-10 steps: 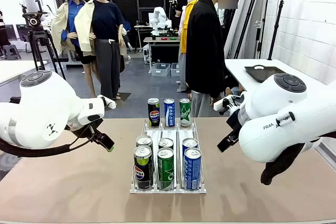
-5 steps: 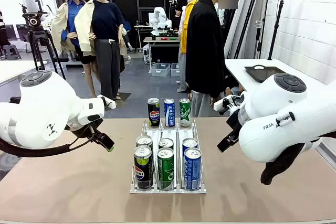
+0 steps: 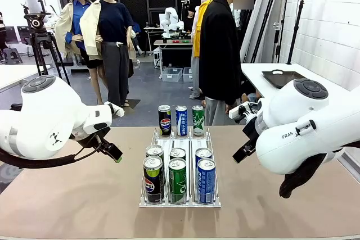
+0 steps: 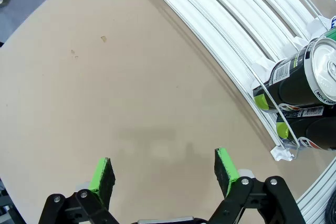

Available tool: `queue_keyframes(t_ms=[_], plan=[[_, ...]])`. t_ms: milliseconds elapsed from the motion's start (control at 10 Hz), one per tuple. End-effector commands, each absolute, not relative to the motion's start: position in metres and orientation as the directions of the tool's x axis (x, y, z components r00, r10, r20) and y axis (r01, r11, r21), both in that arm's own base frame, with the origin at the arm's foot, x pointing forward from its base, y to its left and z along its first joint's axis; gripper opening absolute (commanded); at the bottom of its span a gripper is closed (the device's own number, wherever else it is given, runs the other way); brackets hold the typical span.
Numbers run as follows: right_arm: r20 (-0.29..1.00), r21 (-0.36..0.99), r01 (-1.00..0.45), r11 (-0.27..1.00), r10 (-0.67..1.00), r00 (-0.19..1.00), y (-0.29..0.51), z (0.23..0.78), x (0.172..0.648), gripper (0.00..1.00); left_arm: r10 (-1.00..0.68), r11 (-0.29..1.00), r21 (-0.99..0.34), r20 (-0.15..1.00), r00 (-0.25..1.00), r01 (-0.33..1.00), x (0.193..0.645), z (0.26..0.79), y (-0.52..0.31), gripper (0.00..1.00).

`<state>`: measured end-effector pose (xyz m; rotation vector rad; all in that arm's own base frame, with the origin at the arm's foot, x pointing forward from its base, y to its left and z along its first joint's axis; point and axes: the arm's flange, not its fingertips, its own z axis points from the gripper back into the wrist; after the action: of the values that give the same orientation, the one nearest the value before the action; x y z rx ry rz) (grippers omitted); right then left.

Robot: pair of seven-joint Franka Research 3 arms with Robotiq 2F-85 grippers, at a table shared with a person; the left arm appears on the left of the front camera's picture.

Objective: Retrieve and hand over the desired beverage to the person.
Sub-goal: Pick up a can of the same type that the person held from the Automatic Can Dispenser.

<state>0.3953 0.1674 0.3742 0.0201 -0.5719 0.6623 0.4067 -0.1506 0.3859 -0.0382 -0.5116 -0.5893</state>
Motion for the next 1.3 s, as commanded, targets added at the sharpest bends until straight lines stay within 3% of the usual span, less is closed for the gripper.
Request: queue_keyframes(t_ms=[0, 600, 900, 1200], plan=[[0.508, -0.159, -0.586, 0.794, 0.575, 0.641, 0.167, 0.374, 0.395, 1.0, -0.514, 0.839, 0.105, 0.473, 0.715, 0.534, 0.407, 0.386, -0.15, 1.0], [0.508, -0.16, -0.586, 0.794, 0.576, 0.641, 0.167, 0.374, 0.395, 1.0, -0.522, 0.834, 0.109, 0.472, 0.711, 0.54, 0.407, 0.386, -0.151, 1.0], [0.497, -0.184, -0.516, 0.836, 0.533, 0.685, 0.151, 0.409, 0.403, 1.0, -0.538, 0.813, 0.053, 0.45, 0.713, 0.58, 0.419, 0.41, -0.139, 1.0], [0.46, -0.097, -0.541, 0.835, 0.52, 0.72, 0.141, 0.457, 0.419, 1.0, -0.529, 0.813, 0.018, 0.441, 0.725, 0.583, 0.452, 0.458, -0.118, 1.0]])
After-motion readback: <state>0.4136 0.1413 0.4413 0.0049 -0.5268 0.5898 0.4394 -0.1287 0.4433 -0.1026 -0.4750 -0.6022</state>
